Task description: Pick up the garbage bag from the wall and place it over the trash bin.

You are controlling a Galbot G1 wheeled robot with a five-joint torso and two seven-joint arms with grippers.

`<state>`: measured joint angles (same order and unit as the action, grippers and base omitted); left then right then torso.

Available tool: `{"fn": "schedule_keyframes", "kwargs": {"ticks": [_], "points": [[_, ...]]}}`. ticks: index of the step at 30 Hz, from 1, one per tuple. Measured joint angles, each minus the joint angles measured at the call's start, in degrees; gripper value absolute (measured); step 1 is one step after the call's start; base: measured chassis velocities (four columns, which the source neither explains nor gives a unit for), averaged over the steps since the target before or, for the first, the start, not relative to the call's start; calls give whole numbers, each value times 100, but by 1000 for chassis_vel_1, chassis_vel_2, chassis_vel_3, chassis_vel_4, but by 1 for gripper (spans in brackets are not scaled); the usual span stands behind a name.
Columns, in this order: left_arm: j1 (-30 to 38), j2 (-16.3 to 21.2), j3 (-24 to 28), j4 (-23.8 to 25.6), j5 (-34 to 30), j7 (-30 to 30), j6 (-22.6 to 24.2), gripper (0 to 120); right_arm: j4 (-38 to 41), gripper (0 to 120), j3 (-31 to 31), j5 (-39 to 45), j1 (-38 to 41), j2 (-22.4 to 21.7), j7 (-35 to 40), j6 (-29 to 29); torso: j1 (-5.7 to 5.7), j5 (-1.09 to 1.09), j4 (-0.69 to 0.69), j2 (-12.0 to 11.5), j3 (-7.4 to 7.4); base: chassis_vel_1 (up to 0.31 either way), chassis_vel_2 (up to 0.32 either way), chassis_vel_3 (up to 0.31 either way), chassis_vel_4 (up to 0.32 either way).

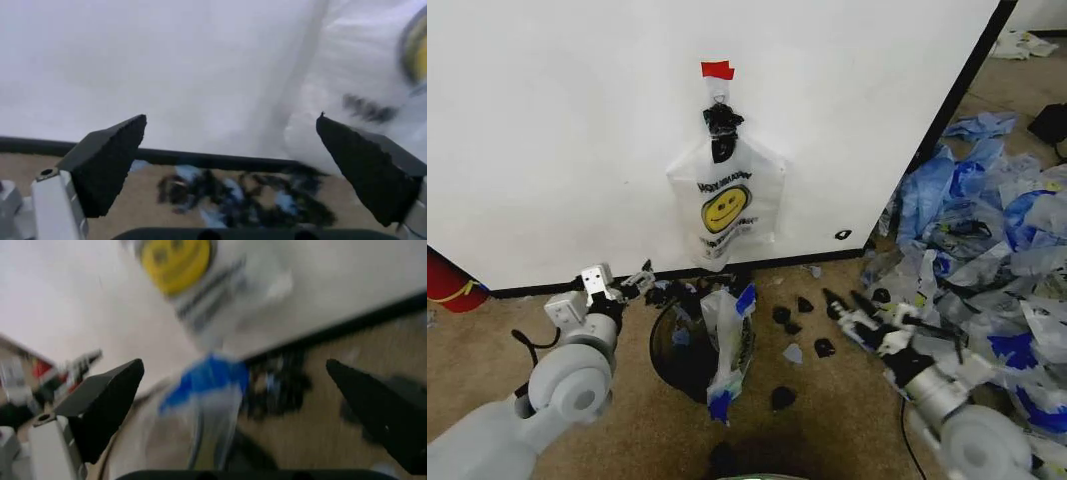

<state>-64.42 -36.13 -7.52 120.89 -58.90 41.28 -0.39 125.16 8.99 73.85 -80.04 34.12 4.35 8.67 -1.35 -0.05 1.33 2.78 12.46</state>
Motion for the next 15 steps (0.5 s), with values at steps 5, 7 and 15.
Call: {"fn": "schedule_keyframes", "kwargs": {"ticks": [5,7,15], "points": [[-66,-22,-49,-424,289,-257,-316,100,-286,100,-1665,33,1379,-71,453,-182,0,-2,1,0,0,0,0,0,0],[-49,-27,-57,-520,385,-332,-366,100,-339,100,-2025,34,1685,-16,556,-222,0,-3,4,0,0,0,0,0,0],[-116,-19,-91,-643,526,-396,-415,100,-517,100,-3564,85,3257,361,1507,-506,0,0,1,0,0,0,0,0,0]]}}
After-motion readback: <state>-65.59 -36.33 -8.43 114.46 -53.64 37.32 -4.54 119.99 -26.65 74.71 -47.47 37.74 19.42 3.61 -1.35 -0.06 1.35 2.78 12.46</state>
